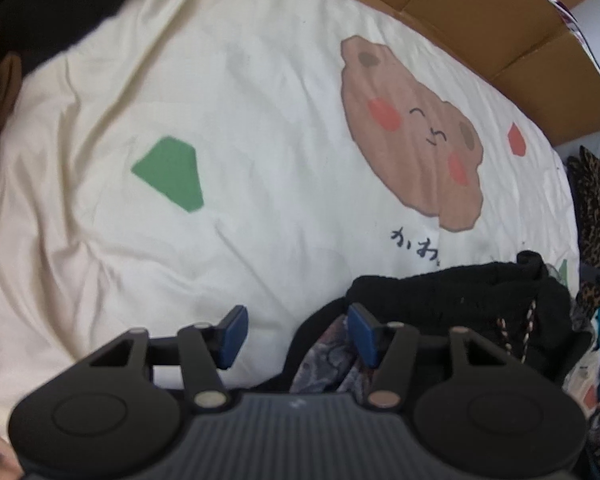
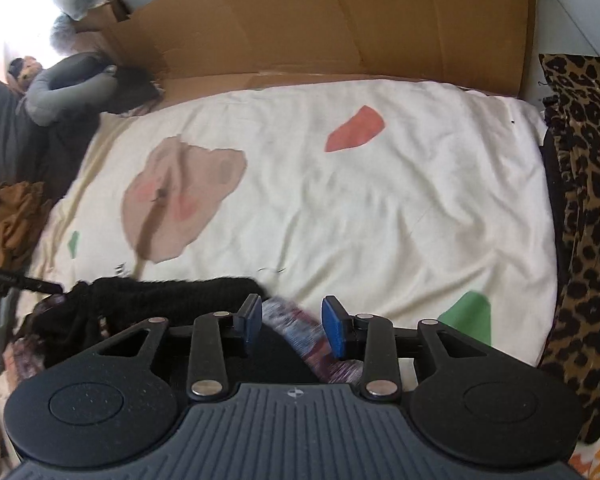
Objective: Fold clothes
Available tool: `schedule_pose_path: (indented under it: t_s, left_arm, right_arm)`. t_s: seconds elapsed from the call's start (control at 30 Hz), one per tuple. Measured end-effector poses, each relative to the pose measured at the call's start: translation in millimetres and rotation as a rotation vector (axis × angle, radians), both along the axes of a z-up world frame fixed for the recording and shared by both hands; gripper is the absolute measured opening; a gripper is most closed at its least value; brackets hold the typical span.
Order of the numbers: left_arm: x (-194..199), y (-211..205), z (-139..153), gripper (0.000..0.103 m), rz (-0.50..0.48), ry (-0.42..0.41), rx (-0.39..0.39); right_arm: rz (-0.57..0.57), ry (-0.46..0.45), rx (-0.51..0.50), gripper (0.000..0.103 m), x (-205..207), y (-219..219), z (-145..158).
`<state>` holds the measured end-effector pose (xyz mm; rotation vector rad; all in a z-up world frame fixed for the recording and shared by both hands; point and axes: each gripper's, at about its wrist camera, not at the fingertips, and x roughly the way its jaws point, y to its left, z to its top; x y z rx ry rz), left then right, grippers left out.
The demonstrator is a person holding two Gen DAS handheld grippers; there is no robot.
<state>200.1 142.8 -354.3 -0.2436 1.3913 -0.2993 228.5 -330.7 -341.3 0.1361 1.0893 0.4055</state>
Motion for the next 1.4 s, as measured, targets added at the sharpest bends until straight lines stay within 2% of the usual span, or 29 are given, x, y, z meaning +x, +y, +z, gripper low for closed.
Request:
schedule_pose_path:
  t_s: [0.23,0.37,0.47,0.67,0.77,0.8,0.9,1.2,1.3,1.4]
  left_arm:
    - [-21,-2,-12,0.059,-0.049,0.038,-0.063]
    - [-29,-4,-15,0.060,-0.072,0.023,-0.049]
    - [-30,-11,-8,0.059,-0.139,-0.024,-0.014]
    - [-33,-20,8,0.049,-0.266,-0.101,0.017]
    - [-35,-22,11,0.037,-0.295,-0.094,0.016]
    - [-35,-23,12,0.033,-0.297,-0.083,0.017]
    - [-36,-21,22,0.031,-0.280,-0.079,-0.003]
    - [-35,-9,53,0.031,-0.196,-0.046,-0.142]
    - [-34,-9,61,0.035,-0.185,-0.039,-0.192]
    - [-32,-10,60,0.036,-0.188,-0.047,-0.198]
  right_arm:
    - [-0.072,0.023,-0.042,0.040,20,-3,-21]
    - [-0.047,0.040,-0.065,0.040,20,3,-32]
    - [-0.045,0.055,-0.071,0.040,17,5,-38]
    - [-0.043,0.063,-0.078,0.040,15,5,-44]
    - [-0.044,0.071,-0.081,0.040,14,6,-47]
    - [-0.043,0.073,-0.081,0.040,14,6,-48]
    - [-0.042,0.078,-0.081,0.040,13,7,-49]
    - [-0.044,0.085,-0.082,0.040,12,7,-52]
    - [-0.048,0.085,-0.082,0.040,13,7,-53]
    - [-0.050,0.087,-0.082,0.040,13,7,-54]
